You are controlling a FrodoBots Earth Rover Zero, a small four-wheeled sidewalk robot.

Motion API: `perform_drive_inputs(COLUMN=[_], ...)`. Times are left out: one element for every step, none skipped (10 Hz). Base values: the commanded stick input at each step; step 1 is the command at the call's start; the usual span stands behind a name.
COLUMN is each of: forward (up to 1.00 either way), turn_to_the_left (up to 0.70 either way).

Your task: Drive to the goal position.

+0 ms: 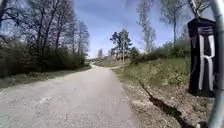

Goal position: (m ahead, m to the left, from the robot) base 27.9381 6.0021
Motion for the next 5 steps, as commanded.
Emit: perform_drive_inputs(forward=[0.00, 0.00, 0.00, 0.00, 0.26], turn_to_the_left=[0.00, 0.00, 0.00, 0.00, 0.00])
